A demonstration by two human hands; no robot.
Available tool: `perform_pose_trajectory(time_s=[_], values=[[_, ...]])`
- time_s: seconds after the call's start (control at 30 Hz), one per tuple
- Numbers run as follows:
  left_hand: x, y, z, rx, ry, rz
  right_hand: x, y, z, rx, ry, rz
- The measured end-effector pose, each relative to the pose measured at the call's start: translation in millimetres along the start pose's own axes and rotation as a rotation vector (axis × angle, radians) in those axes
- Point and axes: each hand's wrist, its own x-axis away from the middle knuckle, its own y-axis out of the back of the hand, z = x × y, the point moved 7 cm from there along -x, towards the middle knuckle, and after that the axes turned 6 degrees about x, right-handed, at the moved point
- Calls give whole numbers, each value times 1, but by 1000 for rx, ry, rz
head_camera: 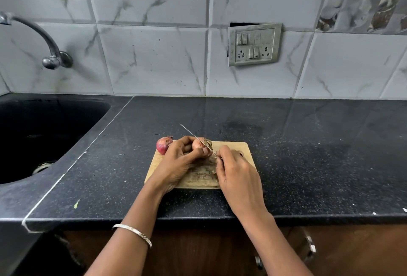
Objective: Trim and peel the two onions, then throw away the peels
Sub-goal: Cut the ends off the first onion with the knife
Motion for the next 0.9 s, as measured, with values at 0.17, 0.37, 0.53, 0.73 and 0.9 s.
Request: perform_pose_trajectory(time_s=[0.17,0.37,0.53,0.73,0.9], values=[[1,-1,1,25,-1,-20,-3,-5,5,-5,-33,3],[-1,1,1,-15,-27,-91,8,4,0,30,-52,-7],[-2,0,1,-31,-12,-81,7,4,-4,32,-87,6],[-1,1,2,-33,-9,-95,0,-5,3,-4,-103,51],[-1,0,1,-61,-7,-109,13,7,-7,32,-116,28]])
